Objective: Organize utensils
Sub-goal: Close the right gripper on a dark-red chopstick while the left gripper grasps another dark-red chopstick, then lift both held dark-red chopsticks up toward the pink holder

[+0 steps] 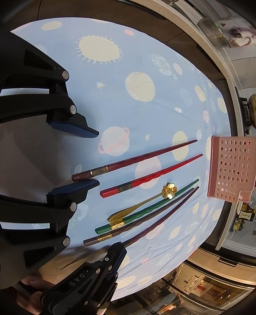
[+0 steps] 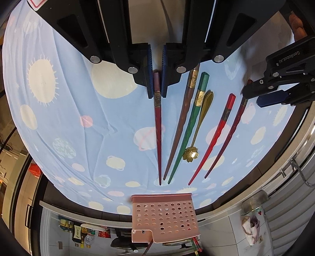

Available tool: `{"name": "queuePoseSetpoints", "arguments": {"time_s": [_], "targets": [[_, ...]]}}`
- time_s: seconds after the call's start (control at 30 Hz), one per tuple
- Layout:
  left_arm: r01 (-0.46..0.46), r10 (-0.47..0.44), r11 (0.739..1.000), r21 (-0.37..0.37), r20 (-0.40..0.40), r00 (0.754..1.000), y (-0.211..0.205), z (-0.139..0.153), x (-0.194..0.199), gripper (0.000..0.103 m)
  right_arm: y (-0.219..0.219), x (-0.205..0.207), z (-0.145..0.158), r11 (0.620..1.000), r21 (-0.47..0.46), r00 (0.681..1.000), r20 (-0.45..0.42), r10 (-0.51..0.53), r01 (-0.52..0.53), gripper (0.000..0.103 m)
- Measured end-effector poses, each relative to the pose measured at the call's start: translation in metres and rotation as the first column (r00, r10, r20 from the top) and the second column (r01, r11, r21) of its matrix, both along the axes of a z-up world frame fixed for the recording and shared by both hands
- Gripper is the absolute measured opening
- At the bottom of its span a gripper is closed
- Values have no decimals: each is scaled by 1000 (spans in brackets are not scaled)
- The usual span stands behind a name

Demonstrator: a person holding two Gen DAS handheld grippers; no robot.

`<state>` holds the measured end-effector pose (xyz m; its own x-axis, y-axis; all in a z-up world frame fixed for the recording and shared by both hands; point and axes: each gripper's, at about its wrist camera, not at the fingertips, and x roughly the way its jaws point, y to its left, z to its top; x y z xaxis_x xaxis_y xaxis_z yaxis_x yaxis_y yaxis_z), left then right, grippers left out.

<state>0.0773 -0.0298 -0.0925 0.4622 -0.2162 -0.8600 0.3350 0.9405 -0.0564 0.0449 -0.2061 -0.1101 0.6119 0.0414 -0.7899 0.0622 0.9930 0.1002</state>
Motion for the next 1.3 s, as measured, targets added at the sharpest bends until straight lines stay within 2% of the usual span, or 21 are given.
{"name": "queuePoseSetpoints", "arguments": {"time_s": [0.4, 0.57, 0.77, 1.07, 1.3], "targets": [[-8, 8, 1000, -10, -1, 1000, 11, 2, 1, 7, -1, -5, 0, 1000, -3, 1000, 0, 3, -3, 7], [-1, 1, 999, -33, -7, 1000, 13, 9, -3, 7, -3, -13, 5, 1000, 9, 1000, 1, 2, -2, 7], [-1, 4, 998, -64, 45, 999, 20, 36, -11, 7, -7, -28, 32, 1000, 25, 998, 59, -6, 5, 7], [-9, 36, 989, -151, 176, 984, 34, 100, -8, 7, -21, -30, 97, 998, 58, 980, 198, -26, 14, 7], [13, 43, 984, -177, 305, 951, 30, 151, 13, 7, -29, -6, 143, 999, 50, 954, 298, -21, 6, 7]]}}
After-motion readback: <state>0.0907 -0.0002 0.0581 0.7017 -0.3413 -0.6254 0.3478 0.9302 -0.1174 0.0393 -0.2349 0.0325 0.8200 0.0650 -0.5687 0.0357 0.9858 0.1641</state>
